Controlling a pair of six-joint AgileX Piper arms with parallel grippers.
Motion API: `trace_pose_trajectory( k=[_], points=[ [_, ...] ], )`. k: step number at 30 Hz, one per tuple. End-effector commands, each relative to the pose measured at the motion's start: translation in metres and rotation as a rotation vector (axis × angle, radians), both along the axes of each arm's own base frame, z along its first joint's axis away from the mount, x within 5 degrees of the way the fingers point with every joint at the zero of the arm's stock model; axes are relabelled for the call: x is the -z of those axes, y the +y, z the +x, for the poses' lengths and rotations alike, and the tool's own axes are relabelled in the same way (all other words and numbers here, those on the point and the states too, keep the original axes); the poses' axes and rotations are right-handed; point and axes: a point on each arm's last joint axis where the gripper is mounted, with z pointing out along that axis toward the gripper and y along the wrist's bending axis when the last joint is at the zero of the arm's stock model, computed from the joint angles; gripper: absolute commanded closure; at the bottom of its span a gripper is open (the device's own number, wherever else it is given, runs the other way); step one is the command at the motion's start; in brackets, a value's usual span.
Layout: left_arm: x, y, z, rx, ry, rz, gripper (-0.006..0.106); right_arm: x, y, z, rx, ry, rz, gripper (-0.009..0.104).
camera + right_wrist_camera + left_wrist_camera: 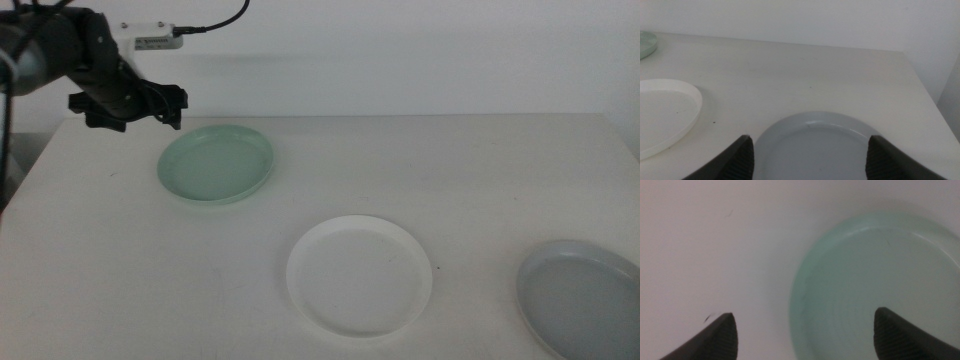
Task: Stack the three bowls on top of each other.
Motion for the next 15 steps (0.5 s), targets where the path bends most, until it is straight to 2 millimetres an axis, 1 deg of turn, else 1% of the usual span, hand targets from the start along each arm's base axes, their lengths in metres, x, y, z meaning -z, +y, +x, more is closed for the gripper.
trace_pose_trajectory(
  k=[1, 4, 7, 10, 15],
  points=[
    [-0.034, 0.003, 0.010, -0.005, -0.088, -0.031, -0.005, -0.018, -0.001, -0.002, 0.006, -0.133, -0.010, 0.038],
    [-0.025, 0.005, 0.024, 0.011, -0.049, -0.046, -0.005, -0.018, -0.001, -0.002, 0.006, -0.133, -0.010, 0.038],
    [-0.010, 0.008, 0.036, 0.004, -0.002, -0.078, -0.005, -0.018, -0.001, -0.002, 0.006, -0.133, -0.010, 0.038],
    [0.001, 0.010, 0.044, -0.005, 0.020, -0.095, -0.005, -0.018, -0.001, -0.002, 0.006, -0.133, -0.010, 0.038],
    [0.017, 0.010, 0.050, -0.009, 0.035, -0.104, -0.004, -0.018, -0.001, -0.002, 0.006, -0.133, -0.010, 0.038]
  ],
)
